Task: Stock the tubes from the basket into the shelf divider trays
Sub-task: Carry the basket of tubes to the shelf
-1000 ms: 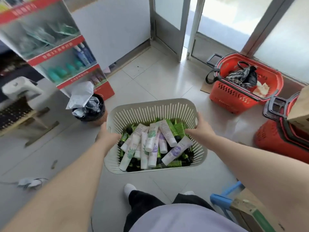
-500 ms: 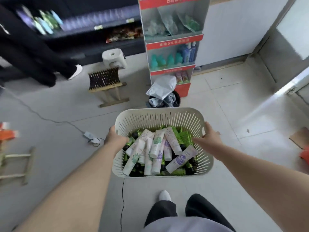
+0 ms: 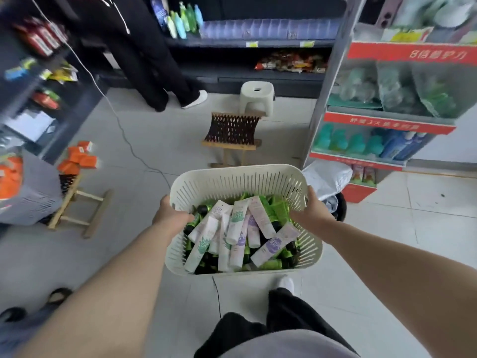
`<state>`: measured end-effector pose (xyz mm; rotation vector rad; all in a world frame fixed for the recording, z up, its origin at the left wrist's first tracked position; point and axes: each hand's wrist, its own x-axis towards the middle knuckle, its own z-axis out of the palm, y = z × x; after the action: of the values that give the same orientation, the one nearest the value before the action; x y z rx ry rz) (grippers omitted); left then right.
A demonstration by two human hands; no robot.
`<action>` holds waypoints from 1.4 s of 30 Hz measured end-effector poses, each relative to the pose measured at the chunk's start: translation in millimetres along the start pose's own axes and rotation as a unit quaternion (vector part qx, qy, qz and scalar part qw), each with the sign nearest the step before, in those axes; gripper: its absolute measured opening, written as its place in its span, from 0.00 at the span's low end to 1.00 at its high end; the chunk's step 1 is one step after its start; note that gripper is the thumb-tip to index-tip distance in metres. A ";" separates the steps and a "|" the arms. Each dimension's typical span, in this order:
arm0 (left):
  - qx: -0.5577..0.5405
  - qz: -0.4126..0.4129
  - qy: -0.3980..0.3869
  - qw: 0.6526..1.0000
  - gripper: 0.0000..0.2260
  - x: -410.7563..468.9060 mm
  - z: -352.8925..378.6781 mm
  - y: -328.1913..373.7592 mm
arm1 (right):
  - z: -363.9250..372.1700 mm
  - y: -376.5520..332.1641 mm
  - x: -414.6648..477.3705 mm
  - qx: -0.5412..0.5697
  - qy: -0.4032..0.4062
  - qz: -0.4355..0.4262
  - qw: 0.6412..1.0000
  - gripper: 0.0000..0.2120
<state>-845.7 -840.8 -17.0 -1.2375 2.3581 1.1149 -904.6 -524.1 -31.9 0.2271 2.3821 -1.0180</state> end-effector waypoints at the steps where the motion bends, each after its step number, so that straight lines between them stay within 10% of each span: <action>1: -0.007 -0.001 0.004 1.000 0.35 9.0 -3.1 9.0 | -5.5 -11.9 15.2 -0.007 -0.001 -0.003 1.000 0.36; 42: 0.046 0.085 -0.070 0.993 0.37 591.7 -96.8 474.9 | -101.5 -415.3 570.4 -0.002 0.098 0.084 0.992 0.37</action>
<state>-1566.1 -1097.6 -22.6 -0.9117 2.4137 1.0886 -1572.4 -773.4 -21.3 0.5397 2.4890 -0.9492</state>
